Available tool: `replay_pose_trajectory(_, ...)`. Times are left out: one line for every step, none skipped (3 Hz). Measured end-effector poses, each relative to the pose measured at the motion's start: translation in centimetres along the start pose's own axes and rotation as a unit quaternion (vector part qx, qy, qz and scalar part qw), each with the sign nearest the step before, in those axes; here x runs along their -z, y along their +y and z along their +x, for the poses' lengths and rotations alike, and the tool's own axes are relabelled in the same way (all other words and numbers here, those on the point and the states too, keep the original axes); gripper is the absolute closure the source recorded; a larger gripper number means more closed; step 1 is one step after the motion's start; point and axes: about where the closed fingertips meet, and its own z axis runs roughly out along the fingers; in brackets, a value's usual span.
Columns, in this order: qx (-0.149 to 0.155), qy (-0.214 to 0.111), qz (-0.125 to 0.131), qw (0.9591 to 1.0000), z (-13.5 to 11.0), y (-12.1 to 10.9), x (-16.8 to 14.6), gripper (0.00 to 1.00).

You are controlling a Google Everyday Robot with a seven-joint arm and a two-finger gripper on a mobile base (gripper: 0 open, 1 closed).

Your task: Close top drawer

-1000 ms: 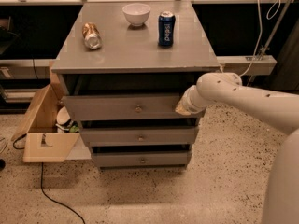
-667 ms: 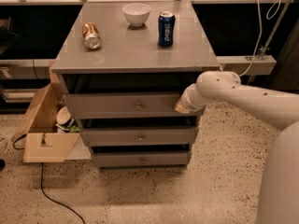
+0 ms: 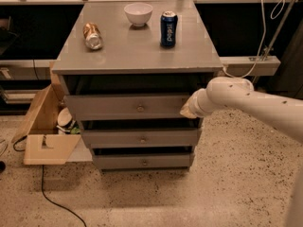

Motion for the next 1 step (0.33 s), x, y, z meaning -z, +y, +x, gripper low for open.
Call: replay_pose_trajectory(-0.002, -0.032, -0.007, 0.9995, 0.70, 4.17, 4.74, 1.00)
